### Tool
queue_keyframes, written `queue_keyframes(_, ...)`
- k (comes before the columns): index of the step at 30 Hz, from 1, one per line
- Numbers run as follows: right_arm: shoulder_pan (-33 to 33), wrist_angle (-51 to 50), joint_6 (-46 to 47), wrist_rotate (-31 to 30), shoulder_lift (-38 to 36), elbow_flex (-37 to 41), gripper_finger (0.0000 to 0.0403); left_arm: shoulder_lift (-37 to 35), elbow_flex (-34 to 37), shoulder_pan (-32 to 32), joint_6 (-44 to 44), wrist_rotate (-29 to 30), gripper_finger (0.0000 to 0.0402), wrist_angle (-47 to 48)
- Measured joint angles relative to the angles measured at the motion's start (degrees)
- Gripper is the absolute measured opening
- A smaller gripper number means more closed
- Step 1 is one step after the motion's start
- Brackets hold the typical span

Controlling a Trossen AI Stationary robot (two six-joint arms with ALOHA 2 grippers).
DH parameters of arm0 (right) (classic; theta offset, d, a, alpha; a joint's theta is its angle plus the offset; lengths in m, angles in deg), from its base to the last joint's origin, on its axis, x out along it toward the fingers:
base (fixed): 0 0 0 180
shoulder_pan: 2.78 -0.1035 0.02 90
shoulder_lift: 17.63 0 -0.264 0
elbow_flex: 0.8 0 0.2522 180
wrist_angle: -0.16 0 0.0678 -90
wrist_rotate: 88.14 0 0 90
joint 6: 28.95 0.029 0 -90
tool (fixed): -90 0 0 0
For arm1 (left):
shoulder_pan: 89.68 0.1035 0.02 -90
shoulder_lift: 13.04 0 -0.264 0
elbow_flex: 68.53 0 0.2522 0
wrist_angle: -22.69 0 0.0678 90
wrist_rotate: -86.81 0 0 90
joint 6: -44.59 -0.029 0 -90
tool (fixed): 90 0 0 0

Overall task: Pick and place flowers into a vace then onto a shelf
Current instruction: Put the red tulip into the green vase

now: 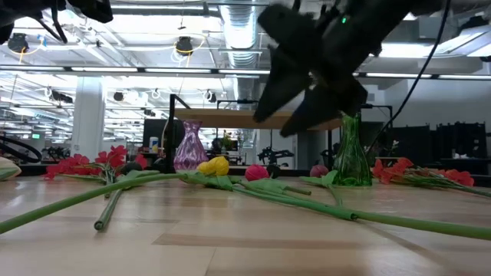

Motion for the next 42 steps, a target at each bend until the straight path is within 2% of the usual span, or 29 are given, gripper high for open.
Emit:
queue_keyframes(20, 2.73, 2.85, 4.01, 4.09, 8.16, -0.07, 0.0276, 0.01, 0.0, -0.02, 0.21, -0.02, 0.0126, -0.19)
queue_keyframes(38, 2.98, 2.83, 5.1, 4.47, 8.73, 0.0, 0.0275, 0.0, 0.0, 0.0, 0.23, -0.04, 0.0126, -0.44)
queue_keyframes(42, 3.09, 2.28, 6.27, 4.43, 8.73, 0.0, 0.0265, 0.0, 0.0, 0.0, 0.23, -0.03, 0.0126, -0.42)
